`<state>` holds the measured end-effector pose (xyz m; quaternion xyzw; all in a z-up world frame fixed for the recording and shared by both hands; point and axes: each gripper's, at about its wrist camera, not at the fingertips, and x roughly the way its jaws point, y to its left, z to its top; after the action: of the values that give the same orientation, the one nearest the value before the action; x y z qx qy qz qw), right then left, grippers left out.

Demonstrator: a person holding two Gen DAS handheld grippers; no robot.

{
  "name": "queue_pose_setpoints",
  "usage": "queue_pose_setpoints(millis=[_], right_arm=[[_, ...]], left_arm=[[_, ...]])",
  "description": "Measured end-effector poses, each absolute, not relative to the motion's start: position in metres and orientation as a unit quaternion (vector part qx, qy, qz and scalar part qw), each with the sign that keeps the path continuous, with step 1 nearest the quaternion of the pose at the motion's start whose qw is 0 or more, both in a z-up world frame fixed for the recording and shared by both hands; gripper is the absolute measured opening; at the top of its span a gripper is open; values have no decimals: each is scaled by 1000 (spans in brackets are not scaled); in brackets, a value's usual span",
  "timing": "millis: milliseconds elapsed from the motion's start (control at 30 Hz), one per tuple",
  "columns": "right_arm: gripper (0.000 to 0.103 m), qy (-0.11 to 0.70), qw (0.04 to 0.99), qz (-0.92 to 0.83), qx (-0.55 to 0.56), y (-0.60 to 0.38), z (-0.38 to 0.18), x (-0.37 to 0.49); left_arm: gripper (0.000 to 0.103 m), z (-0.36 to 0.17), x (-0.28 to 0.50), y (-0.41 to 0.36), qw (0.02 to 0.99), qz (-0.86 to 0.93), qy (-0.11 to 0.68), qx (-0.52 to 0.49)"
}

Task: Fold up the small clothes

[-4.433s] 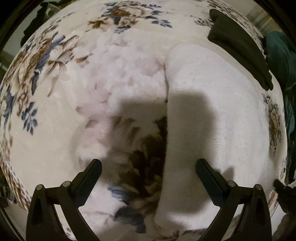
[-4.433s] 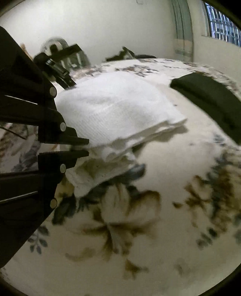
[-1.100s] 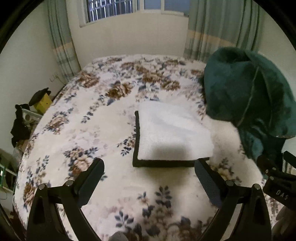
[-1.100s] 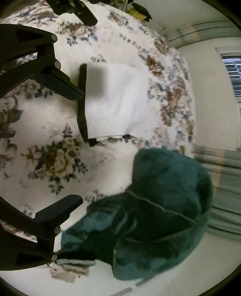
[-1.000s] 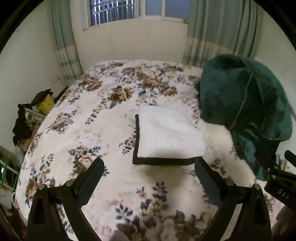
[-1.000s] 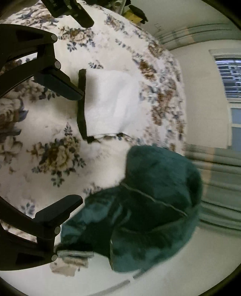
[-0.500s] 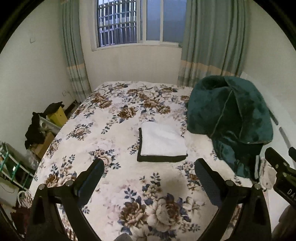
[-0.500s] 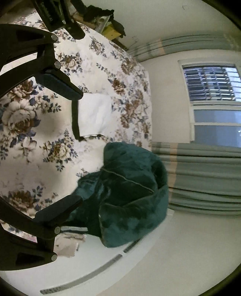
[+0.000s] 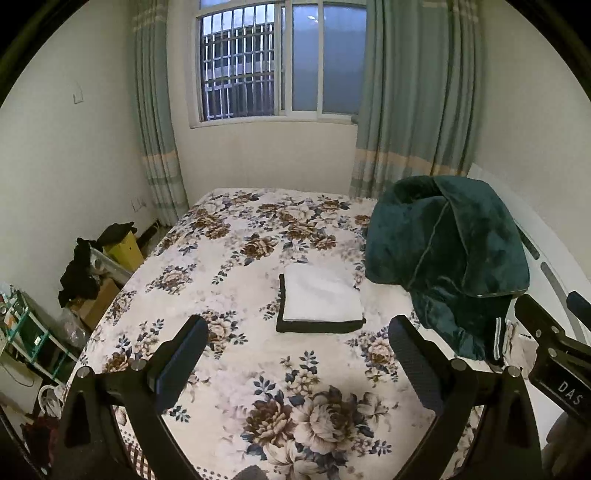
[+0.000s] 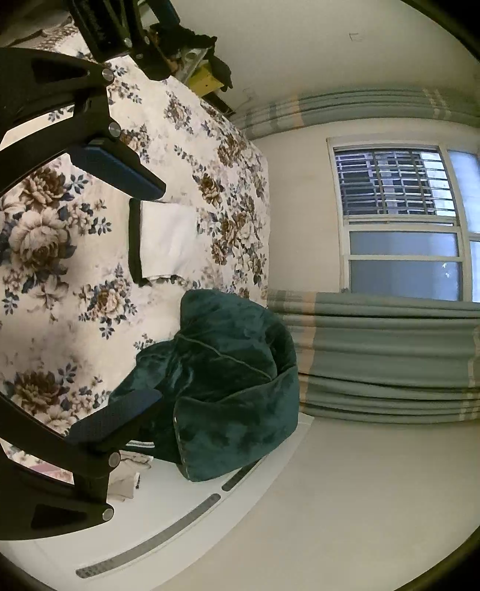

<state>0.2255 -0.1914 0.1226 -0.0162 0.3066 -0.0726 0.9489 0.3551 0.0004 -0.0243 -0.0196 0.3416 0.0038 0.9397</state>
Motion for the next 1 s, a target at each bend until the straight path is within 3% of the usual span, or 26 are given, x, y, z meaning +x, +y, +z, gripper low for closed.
queue_pose_setpoints(millis=[1000], right_arm=[[103,309,950,-49,-20,-186,126,219]], left_arm=[[103,-14,337,6,945,18,326,-12]])
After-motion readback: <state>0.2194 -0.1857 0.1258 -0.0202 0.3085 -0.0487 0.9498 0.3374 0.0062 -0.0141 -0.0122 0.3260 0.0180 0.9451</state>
